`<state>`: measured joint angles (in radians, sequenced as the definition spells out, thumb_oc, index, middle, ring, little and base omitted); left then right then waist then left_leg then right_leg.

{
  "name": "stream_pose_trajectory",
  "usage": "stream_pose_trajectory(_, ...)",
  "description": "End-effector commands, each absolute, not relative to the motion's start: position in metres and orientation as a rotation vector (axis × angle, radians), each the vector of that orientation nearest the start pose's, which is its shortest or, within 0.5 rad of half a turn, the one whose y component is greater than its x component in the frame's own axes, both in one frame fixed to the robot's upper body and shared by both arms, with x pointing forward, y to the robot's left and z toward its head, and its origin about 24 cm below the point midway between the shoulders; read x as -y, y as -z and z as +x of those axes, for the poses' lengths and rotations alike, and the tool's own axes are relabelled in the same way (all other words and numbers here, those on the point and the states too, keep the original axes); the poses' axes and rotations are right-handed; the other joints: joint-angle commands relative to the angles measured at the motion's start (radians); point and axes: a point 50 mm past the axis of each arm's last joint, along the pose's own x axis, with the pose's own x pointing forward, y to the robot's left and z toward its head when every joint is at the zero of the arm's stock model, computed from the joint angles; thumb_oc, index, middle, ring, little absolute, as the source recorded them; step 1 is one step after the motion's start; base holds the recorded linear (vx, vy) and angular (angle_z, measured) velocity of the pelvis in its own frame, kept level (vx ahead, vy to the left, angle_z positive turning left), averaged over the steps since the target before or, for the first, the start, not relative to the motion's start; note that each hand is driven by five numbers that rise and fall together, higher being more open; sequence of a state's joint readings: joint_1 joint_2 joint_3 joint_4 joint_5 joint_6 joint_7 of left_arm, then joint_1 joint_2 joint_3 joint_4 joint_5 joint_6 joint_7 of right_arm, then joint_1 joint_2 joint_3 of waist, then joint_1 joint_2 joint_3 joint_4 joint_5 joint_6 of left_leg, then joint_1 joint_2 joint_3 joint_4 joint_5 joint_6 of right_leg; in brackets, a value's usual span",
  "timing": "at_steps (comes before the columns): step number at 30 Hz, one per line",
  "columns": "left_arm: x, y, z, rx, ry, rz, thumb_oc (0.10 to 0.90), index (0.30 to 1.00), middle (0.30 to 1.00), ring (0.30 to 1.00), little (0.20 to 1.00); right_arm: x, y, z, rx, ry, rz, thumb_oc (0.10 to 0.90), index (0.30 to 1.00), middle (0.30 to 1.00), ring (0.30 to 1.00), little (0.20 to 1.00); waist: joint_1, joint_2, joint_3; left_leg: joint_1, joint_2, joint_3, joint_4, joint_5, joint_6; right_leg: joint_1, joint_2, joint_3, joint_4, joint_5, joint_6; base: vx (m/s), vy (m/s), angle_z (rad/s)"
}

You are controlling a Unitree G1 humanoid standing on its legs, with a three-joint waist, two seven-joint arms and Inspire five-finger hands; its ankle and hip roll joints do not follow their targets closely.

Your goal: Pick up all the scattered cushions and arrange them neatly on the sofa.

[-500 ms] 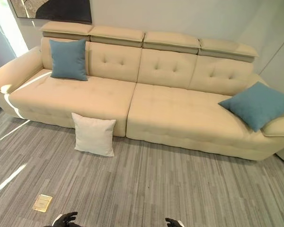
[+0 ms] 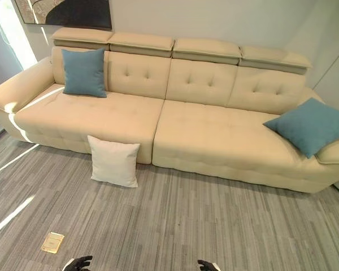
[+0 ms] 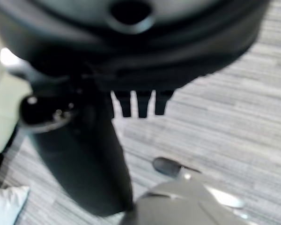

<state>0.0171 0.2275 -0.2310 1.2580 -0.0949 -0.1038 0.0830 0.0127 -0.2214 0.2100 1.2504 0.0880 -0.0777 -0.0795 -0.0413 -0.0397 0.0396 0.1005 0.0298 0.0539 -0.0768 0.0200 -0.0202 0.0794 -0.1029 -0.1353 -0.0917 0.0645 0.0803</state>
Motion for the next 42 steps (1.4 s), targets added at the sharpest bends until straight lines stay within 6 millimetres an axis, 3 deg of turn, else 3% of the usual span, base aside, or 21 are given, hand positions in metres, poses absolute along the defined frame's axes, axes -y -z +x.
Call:
stream_pose_trajectory(1, -0.220, 0.163, 0.095, -1.152, -0.058, 0.317, 0.800, 0.900, 0.900, 0.900, 0.900, 0.230, 0.161, 0.092, -1.167, 0.050, -0.362, 0.800, 0.900, 0.900, 0.900, 0.900, -0.004, -0.013, 0.004, -0.027, -0.033, -0.006, 0.009, -0.069, 0.018, 0.002, 0.063, 0.016, 0.074, -0.169, -0.020, 0.00, 0.000, 0.00)
stream_pose_trajectory(15, -0.219, 0.162, 0.097, -1.141, -0.060, 0.320, 0.800, 0.900, 0.900, 0.900, 0.900, 0.232, 0.162, 0.088, -1.185, 0.052, -0.365, 0.800, 0.900, 0.900, 0.900, 0.900, -0.002, -0.019, 0.019, -0.037, -0.019, -0.023, 0.028, -0.068, 0.006, 0.007, 0.081, 0.017, 0.071, -0.183, -0.037, 0.00, -0.038, 0.03)
stream_pose_trajectory(18, -0.219, 0.162, 0.099, -1.136, -0.059, 0.318, 0.800, 0.900, 0.900, 0.900, 0.900, 0.232, 0.162, 0.090, -1.178, 0.054, -0.360, 0.800, 0.900, 0.900, 0.900, 0.900, -0.003, -0.022, 0.028, -0.056, -0.014, -0.028, 0.057, -0.074, 0.001, 0.000, 0.083, 0.016, 0.077, -0.187, -0.042, -0.04, -0.032, 0.12)
stream_pose_trajectory(22, -0.214, 0.159, 0.112, -1.097, -0.048, 0.304, 0.800, 0.900, 0.900, 0.900, 0.900, 0.234, 0.160, 0.095, -1.167, 0.069, -0.363, 0.800, 0.900, 0.900, 0.900, 0.900, 0.001, -0.034, 0.070, -0.146, -0.014, -0.024, 0.208, -0.098, -0.022, -0.022, 0.082, 0.008, 0.097, -0.195, -0.064, -0.08, -0.043, 0.31)
stream_pose_trajectory(24, -0.209, 0.160, 0.111, -1.099, -0.032, 0.306, 0.800, 0.900, 0.900, 0.900, 0.900, 0.238, 0.159, 0.094, -1.169, 0.087, -0.368, 0.800, 0.900, 0.900, 0.900, 0.900, -0.001, -0.043, 0.087, -0.188, 0.000, 0.018, 0.274, -0.108, -0.028, -0.015, 0.075, -0.014, 0.097, -0.200, -0.074, -0.01, -0.007, 0.46)
stream_pose_trajectory(25, -0.209, 0.160, 0.111, -1.099, -0.032, 0.306, 0.800, 0.900, 0.900, 0.900, 0.900, 0.238, 0.159, 0.094, -1.169, 0.087, -0.368, 0.800, 0.900, 0.900, 0.900, 0.900, -0.001, -0.042, 0.086, -0.189, 0.000, 0.018, 0.276, -0.108, -0.028, -0.015, 0.076, -0.014, 0.097, -0.200, -0.074, 0.02, 0.012, 0.22)
stream_pose_trajectory(30, -0.211, 0.160, 0.114, -1.094, -0.034, 0.316, 0.800, 0.900, 0.900, 0.900, 0.900, 0.241, 0.160, 0.088, -1.194, 0.108, -0.362, 0.800, 0.900, 0.900, 0.900, 0.900, -0.014, -0.049, 0.086, -0.229, 0.037, 0.146, 0.231, -0.077, -0.007, -0.006, 0.064, -0.084, 0.080, -0.207, -0.067, 0.05, 0.046, 0.41)
stream_pose_trajectory(32, -0.211, 0.158, 0.117, -1.083, -0.037, 0.315, 0.800, 0.900, 0.900, 0.900, 0.900, 0.241, 0.160, 0.090, -1.192, 0.107, -0.365, 0.800, 0.900, 0.900, 0.900, 0.900, -0.010, -0.055, 0.092, -0.263, 0.038, 0.153, 0.250, -0.068, -0.007, -0.007, 0.060, -0.091, 0.086, -0.210, -0.068, 0.09, 0.070, 0.65)
stream_pose_trajectory(38, -0.221, 0.159, 0.111, -1.109, -0.069, 0.306, 0.800, 0.900, 0.900, 0.900, 0.900, 0.231, 0.162, 0.093, -1.188, 0.082, -0.356, 0.800, 0.900, 0.900, 0.900, 0.900, 0.010, -0.056, 0.070, -0.226, -0.004, 0.124, 0.228, -0.116, 0.040, -0.007, 0.026, -0.071, 0.183, -0.251, -0.032, 0.24, 0.192, 0.07)
stream_pose_trajectory(39, -0.224, 0.158, 0.112, -1.105, -0.081, 0.309, 0.800, 0.900, 0.900, 0.900, 0.900, 0.229, 0.162, 0.095, -1.184, 0.061, -0.366, 0.800, 0.900, 0.900, 0.900, 0.900, 0.022, -0.057, 0.063, -0.204, -0.021, 0.128, 0.212, -0.128, 0.054, -0.017, 0.003, -0.070, 0.220, -0.229, -0.002, 0.19, 0.195, -0.32)
stream_pose_trajectory(42, -0.230, 0.155, 0.115, -1.093, -0.093, 0.319, 0.800, 0.900, 0.900, 0.900, 0.900, 0.226, 0.161, 0.101, -1.170, 0.038, -0.370, 0.800, 0.900, 0.900, 0.900, 0.900, 0.023, -0.049, 0.069, -0.165, -0.044, 0.109, 0.174, -0.131, 0.082, -0.088, -0.037, -0.050, 0.383, -0.140, 0.042, 0.19, 0.217, -0.14)
